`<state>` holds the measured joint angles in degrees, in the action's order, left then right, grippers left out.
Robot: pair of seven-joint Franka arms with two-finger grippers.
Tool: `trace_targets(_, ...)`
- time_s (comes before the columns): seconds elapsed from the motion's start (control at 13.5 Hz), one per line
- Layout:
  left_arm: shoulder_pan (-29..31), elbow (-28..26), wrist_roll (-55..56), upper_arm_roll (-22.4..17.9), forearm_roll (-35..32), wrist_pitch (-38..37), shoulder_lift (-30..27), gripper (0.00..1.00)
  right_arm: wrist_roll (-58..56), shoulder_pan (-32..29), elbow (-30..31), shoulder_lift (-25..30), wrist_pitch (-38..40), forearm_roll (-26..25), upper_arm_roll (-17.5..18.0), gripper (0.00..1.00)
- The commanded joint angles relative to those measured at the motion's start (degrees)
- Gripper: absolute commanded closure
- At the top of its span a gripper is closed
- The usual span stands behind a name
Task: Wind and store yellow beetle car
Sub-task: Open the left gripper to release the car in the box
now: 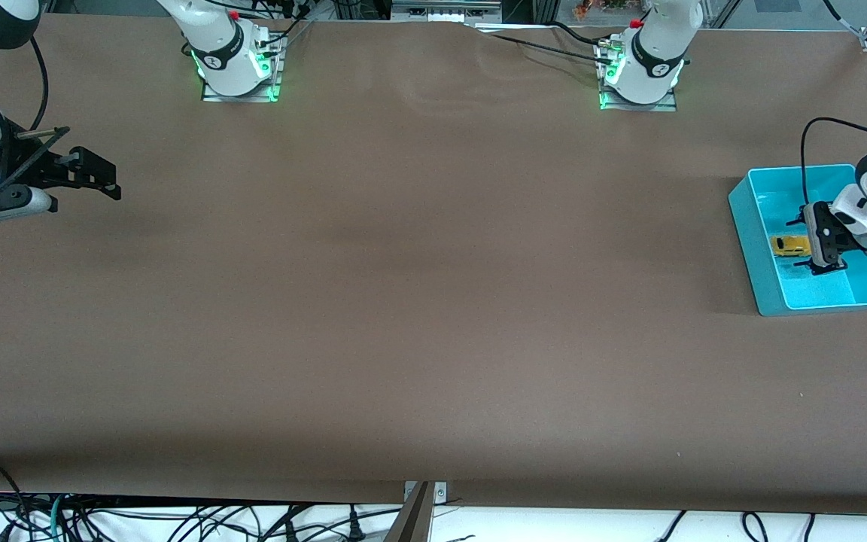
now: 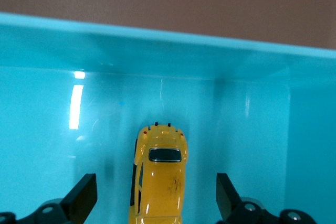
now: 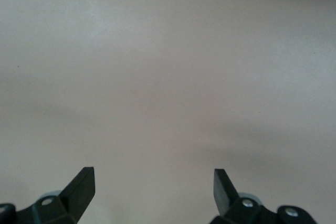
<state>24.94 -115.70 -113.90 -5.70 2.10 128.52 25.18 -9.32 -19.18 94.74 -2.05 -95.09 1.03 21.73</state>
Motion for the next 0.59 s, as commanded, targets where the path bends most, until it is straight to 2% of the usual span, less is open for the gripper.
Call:
trace_targets(0.0,-1.02,-0.05,-0.09,-0.02,0.71,-4.33,-4.52,0.0,0.01,0.28,-1.49,-0.59,1.14,-0.33,0.07,0.0)
trace_targets(0.3,-3.74,0.04,1.48,0.16,1.24,-6.61,-8.91,0.0,0.01,0.28,-1.49,-0.59,1.14,-0.33,0.07,0.0)
trace_targets(0.52,-9.62,1.61,14.89,0.33,1.5,-13.97,-11.64,0.0,-0.08,0.28,-1.49,-0.59,1.14,-0.33,0.07,0.0)
